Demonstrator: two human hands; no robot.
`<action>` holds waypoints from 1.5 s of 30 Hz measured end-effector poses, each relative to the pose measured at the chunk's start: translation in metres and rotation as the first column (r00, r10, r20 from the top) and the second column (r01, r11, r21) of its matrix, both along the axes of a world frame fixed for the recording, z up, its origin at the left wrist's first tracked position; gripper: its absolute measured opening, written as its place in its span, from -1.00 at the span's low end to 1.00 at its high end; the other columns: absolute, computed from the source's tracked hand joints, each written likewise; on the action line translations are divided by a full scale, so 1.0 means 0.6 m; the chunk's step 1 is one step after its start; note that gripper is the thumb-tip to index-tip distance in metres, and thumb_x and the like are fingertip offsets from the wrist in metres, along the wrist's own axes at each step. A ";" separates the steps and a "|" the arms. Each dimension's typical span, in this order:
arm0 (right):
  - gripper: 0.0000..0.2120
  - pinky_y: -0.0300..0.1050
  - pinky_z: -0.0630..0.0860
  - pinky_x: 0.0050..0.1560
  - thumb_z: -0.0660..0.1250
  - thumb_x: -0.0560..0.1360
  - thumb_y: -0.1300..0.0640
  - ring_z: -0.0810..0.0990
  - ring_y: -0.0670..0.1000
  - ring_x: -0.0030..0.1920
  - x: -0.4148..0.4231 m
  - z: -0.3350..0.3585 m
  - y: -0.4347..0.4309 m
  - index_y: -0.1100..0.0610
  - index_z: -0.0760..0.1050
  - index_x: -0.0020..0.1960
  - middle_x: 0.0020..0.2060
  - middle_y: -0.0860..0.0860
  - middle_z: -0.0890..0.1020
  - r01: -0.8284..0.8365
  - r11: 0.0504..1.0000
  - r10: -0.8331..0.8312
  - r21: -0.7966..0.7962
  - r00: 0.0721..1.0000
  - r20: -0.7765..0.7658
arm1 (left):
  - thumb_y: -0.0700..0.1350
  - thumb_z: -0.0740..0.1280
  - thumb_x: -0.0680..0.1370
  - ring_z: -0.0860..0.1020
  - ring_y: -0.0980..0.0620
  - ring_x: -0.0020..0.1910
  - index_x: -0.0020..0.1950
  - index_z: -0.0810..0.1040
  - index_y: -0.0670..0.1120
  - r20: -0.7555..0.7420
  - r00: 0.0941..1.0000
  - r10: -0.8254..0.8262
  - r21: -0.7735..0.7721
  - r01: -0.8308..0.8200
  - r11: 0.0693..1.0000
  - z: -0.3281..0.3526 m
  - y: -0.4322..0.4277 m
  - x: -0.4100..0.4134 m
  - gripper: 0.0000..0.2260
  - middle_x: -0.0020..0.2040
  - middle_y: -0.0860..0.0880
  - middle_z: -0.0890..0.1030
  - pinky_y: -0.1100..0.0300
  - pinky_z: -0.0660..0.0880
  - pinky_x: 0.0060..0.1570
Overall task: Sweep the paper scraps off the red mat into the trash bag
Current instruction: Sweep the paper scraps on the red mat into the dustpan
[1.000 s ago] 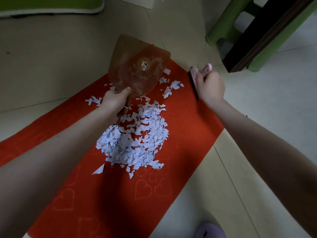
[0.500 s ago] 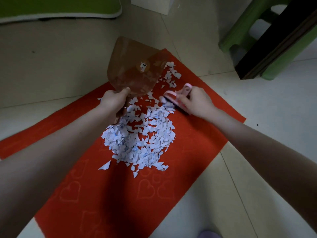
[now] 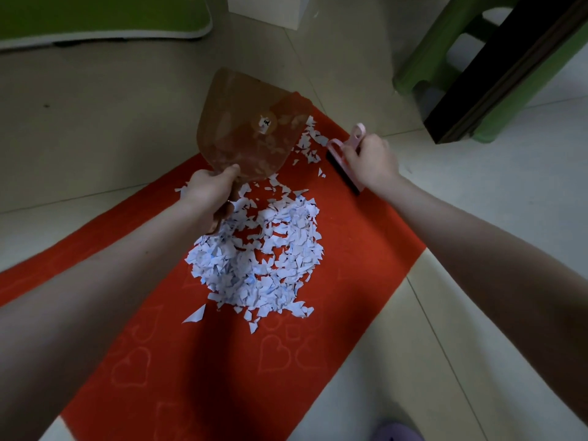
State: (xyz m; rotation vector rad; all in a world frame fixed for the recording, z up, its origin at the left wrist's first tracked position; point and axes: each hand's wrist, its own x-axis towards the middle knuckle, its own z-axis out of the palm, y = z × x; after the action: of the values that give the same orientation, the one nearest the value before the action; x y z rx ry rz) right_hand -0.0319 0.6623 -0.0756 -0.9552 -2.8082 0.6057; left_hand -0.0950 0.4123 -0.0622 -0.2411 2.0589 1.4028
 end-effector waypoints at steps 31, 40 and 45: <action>-0.53 -0.11 0.16 -0.45 0.12 0.59 -0.13 0.47 0.18 -0.34 0.014 -0.003 -0.003 0.17 0.38 -0.35 -0.47 0.06 0.40 0.009 0.997 -0.004 0.081 0.998 -0.062 | 0.04 0.22 0.62 0.36 0.05 -0.50 -0.20 0.44 -0.12 0.045 0.999 0.025 0.002 -0.025 1.000 -0.023 -0.005 -0.008 -0.71 -0.36 -0.04 0.45 0.43 0.25 -0.59; -0.62 -0.13 0.20 -0.45 0.20 0.58 -0.06 0.38 0.00 -0.46 0.018 -0.011 -0.052 0.24 0.58 -0.07 -0.46 0.00 0.44 -0.275 0.961 0.276 -0.040 0.961 0.015 | 0.05 0.22 0.61 0.37 0.03 -0.48 -0.14 0.47 -0.14 0.034 0.999 0.006 -0.003 -0.006 1.000 -0.026 -0.005 -0.011 -0.72 -0.34 -0.04 0.48 0.24 0.26 -0.43; -0.60 -0.13 0.21 -0.46 0.20 0.57 -0.08 0.41 0.05 -0.43 0.027 0.008 -0.017 0.23 0.60 -0.07 -0.44 0.09 0.51 -0.147 0.988 0.141 -0.048 0.985 -0.099 | 0.05 0.23 0.61 0.36 0.03 -0.49 -0.20 0.44 -0.11 0.053 0.998 0.021 -0.003 -0.021 1.000 -0.029 -0.001 -0.010 -0.71 -0.36 -0.04 0.46 0.24 0.25 -0.42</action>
State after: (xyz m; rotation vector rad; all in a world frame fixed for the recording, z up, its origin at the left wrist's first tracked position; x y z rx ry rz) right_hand -0.0155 0.6519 -0.0707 -0.7149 -2.8051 0.7299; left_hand -0.1012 0.4114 -0.0794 -0.2986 2.0204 1.3921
